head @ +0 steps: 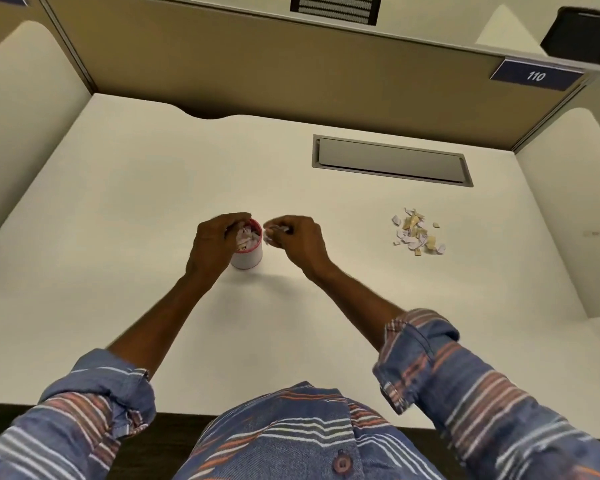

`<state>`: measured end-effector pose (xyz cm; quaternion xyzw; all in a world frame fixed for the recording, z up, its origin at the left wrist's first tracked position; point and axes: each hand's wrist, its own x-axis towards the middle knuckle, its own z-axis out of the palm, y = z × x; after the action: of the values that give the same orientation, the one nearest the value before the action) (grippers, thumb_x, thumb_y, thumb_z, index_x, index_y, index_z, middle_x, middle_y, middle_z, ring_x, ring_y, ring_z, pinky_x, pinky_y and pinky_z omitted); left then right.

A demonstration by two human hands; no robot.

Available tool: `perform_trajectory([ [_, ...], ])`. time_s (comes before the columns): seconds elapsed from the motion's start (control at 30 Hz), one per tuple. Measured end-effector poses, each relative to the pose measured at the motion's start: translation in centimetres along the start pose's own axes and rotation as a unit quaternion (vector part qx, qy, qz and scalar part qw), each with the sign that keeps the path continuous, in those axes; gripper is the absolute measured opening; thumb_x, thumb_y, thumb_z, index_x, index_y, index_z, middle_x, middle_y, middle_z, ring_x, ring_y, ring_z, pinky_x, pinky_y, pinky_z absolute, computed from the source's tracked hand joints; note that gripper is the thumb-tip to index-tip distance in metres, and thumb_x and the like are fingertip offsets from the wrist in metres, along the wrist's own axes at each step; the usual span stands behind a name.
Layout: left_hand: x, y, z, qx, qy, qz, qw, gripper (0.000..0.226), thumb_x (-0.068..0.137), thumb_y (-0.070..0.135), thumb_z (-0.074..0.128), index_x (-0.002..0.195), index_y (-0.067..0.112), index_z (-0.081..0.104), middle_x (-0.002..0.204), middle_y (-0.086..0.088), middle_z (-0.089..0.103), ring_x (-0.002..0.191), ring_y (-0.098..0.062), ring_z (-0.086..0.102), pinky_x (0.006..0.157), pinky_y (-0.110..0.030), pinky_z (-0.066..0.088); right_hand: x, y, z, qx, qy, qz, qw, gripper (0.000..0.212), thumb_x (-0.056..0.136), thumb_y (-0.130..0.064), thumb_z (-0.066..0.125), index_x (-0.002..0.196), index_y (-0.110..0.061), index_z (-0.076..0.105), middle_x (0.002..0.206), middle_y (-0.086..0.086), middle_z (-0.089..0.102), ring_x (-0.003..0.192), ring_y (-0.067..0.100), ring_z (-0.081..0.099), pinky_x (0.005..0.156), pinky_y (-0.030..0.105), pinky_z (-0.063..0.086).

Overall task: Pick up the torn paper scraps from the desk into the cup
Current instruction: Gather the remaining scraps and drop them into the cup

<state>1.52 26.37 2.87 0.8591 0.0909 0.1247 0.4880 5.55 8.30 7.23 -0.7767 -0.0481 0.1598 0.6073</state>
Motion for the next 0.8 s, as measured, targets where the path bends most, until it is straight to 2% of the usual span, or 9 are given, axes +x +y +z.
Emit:
perform_trajectory([
  [0.1,0.3,-0.1,0.0,-0.025,0.003,-0.012,1.000,0.042,0.094,-0.002,0.047,0.127,0.016,0.065,0.123,-0.001,0.068,0.116,-0.013,0.061,0.102,-0.029,0.050,1.6,-1.0,1.9,-0.058,-0.004,-0.001,0.998,0.016,0.090,-0.005,0.067,0.102,-0.003,0.076,0.100,0.015,0.076,0.094,0.027,0.073,0.089,0.039,0.060],
  [0.2,0.1,0.0,-0.3,-0.043,0.004,-0.003,0.999,0.044,0.093,-0.005,0.046,0.130,0.014,0.063,0.126,0.000,0.066,0.118,-0.012,0.060,0.102,-0.024,0.048,2.4,-1.7,3.0,-0.137,-0.015,-0.015,0.990,0.021,0.092,-0.011,0.063,0.109,-0.007,0.075,0.108,0.010,0.075,0.103,0.024,0.070,0.092,0.037,0.057],
  [0.27,-0.1,0.0,-0.6,-0.045,0.009,0.001,0.999,0.044,0.092,-0.004,0.045,0.130,0.013,0.062,0.126,0.001,0.066,0.117,-0.011,0.061,0.099,-0.014,0.047,2.7,-2.0,3.5,-0.157,-0.023,-0.017,0.987,0.024,0.090,-0.012,0.063,0.111,-0.007,0.074,0.112,0.010,0.074,0.106,0.024,0.068,0.092,0.035,0.055],
  [0.37,-0.2,0.1,-1.0,-0.052,0.017,0.002,0.998,0.043,0.089,0.009,0.047,0.129,0.012,0.063,0.122,0.004,0.066,0.112,-0.007,0.061,0.094,-0.005,0.045,3.0,-2.4,4.0,-0.167,-0.028,-0.006,0.986,0.027,0.087,-0.012,0.065,0.113,-0.011,0.074,0.115,0.005,0.073,0.108,0.019,0.066,0.087,0.026,0.050],
  [0.6,0.3,-0.6,-1.5,-0.030,0.034,0.003,0.999,0.045,0.092,-0.005,0.044,0.128,0.013,0.064,0.124,0.000,0.067,0.114,-0.009,0.061,0.096,-0.011,0.047,3.2,-2.3,4.6,-0.174,-0.055,-0.014,0.983,0.032,0.083,-0.002,0.059,0.111,-0.011,0.071,0.115,0.003,0.071,0.104,0.015,0.063,0.089,0.028,0.051],
  [0.8,0.1,-0.7,-1.6,-0.017,0.021,0.006,1.000,0.043,0.092,-0.003,0.047,0.128,0.013,0.064,0.126,0.000,0.066,0.114,-0.005,0.059,0.094,-0.004,0.044,3.3,-2.2,4.8,-0.228,-0.021,-0.071,0.971,0.026,0.084,0.004,0.054,0.101,-0.008,0.070,0.103,0.006,0.073,0.098,0.020,0.067,0.083,0.031,0.056],
])
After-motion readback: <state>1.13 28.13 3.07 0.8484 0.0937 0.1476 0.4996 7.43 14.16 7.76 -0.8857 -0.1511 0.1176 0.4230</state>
